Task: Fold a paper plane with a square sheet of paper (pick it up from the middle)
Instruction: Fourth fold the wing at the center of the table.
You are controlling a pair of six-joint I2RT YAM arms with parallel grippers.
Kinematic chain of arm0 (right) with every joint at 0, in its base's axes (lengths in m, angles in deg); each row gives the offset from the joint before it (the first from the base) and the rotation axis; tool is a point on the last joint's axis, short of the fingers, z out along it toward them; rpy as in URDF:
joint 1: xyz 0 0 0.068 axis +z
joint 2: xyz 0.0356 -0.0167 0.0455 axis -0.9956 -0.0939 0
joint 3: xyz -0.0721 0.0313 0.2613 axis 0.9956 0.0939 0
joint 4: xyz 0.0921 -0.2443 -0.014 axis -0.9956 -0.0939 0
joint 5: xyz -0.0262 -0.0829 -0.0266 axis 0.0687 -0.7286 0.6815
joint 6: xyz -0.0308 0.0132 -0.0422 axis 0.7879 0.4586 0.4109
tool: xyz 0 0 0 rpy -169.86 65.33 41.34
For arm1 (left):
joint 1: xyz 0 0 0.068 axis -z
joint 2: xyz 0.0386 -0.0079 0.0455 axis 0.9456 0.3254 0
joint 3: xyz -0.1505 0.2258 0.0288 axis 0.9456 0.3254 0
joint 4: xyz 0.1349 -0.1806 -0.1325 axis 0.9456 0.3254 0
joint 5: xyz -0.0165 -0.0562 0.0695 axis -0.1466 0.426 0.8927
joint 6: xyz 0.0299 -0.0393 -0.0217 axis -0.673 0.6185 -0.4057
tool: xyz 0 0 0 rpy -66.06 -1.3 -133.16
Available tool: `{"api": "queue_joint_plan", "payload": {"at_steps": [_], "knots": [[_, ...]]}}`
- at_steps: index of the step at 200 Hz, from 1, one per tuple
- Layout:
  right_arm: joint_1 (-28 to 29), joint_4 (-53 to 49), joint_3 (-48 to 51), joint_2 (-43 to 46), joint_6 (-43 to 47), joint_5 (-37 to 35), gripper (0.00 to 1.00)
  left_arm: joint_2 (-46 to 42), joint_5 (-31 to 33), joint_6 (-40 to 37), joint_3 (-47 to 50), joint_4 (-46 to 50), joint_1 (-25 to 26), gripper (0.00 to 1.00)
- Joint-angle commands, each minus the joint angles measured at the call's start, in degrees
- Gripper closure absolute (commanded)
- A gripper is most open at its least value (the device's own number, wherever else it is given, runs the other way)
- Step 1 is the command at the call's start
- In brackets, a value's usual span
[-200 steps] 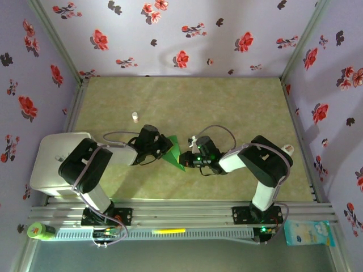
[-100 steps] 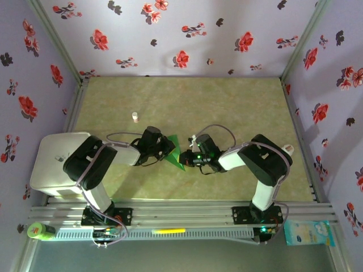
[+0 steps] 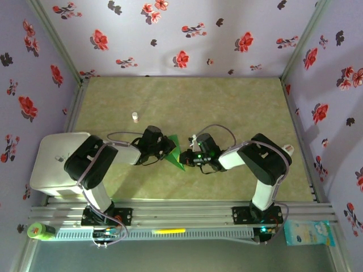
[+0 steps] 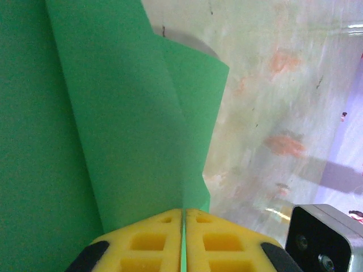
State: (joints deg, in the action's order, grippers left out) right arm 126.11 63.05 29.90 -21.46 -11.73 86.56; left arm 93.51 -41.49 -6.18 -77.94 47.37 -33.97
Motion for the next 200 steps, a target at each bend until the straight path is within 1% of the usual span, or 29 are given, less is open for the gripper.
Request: {"api": "queue_joint_plan", "payload": {"at_steps": [1, 122, 159, 200], "knots": [[-0.80, -5.04, -0.05, -2.59, -0.32, -2.82, 1.00, 1.81, -0.71, -1.41, -1.70, -0.01, 0.26, 0.90], [-0.98, -5.96, -0.58, -2.49, -1.13, -2.34, 1.00, 4.60, -0.90, -2.15, -2.65, 1.89, 0.23, 0.91], [-0.98, -6.38, -0.16, -0.70, -2.20, -0.83, 0.92, 4.99, -0.89, -2.30, -2.39, 2.54, 0.15, 0.91], [-0.80, -6.40, 1.40, 1.24, -2.91, 0.62, 0.90, 5.52, -0.91, -2.11, -2.10, 2.20, 0.14, 0.92]]}}
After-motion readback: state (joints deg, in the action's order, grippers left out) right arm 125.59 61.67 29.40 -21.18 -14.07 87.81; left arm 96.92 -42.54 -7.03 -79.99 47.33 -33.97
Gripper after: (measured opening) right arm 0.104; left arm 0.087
